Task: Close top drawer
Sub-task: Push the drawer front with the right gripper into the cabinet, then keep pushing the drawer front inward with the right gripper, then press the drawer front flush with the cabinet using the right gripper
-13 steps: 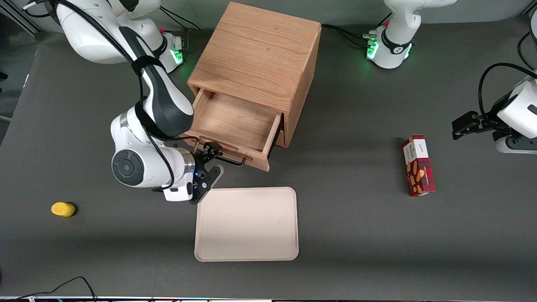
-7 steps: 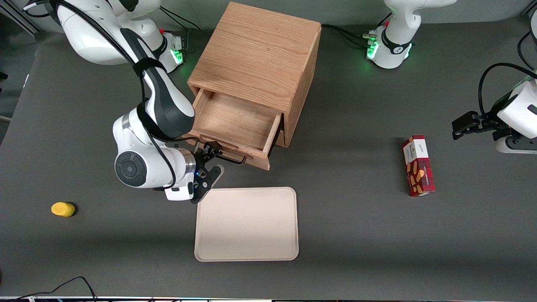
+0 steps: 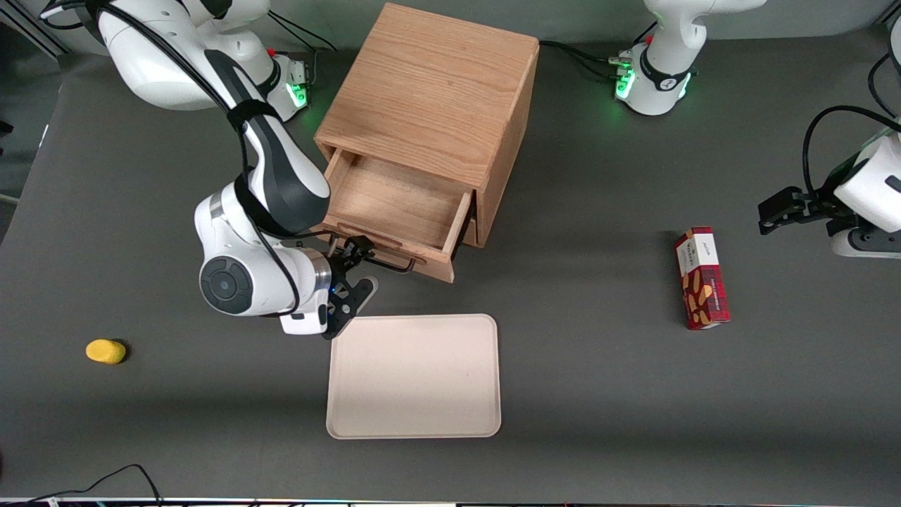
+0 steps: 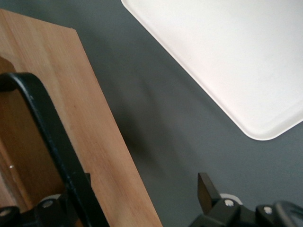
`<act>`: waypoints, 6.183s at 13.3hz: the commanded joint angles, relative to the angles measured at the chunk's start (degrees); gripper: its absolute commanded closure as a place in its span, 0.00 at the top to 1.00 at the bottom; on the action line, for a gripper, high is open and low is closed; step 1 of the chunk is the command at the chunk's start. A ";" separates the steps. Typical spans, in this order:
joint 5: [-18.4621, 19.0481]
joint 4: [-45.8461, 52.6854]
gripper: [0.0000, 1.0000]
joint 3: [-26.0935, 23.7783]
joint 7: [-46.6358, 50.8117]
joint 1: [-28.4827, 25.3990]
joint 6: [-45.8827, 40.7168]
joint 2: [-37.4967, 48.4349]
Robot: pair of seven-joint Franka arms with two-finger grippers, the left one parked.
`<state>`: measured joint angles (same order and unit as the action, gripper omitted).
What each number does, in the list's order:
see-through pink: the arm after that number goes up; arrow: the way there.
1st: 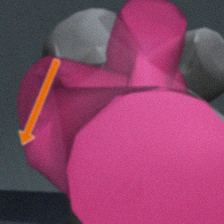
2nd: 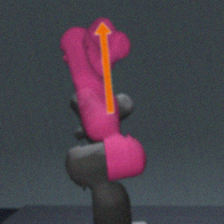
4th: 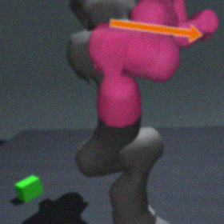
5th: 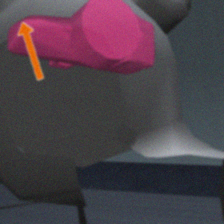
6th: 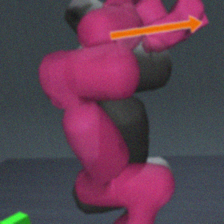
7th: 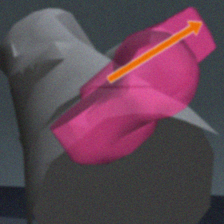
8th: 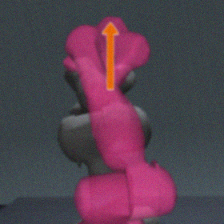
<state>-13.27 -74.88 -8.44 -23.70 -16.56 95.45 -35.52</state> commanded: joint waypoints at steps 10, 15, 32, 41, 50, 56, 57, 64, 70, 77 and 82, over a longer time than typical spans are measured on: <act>-1.50 -7.39 1.00 -3.68 4.18 1.17 -0.17 5.02; -1.50 -8.97 1.00 -5.70 6.73 1.70 0.27 5.72; -1.76 -12.49 1.00 -11.33 16.83 2.58 0.88 7.39; -0.80 -12.31 1.00 -11.68 15.88 3.99 0.88 7.13; 6.32 -11.61 1.00 -14.23 14.82 3.90 0.97 7.39; 8.87 -11.96 1.00 -15.55 14.91 3.99 0.79 7.83; 9.22 -11.96 1.00 -15.64 15.00 3.90 0.79 7.83; 9.22 -14.07 1.00 -17.31 16.66 4.07 0.79 9.06; 9.14 -15.65 1.00 -19.33 19.65 4.51 0.79 9.85; 9.14 -15.83 1.00 -19.77 19.74 4.95 0.27 10.38; 8.78 -13.72 1.00 -19.77 19.48 5.30 -1.40 10.38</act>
<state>-4.09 -89.04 -26.72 -5.59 -12.14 96.14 -27.01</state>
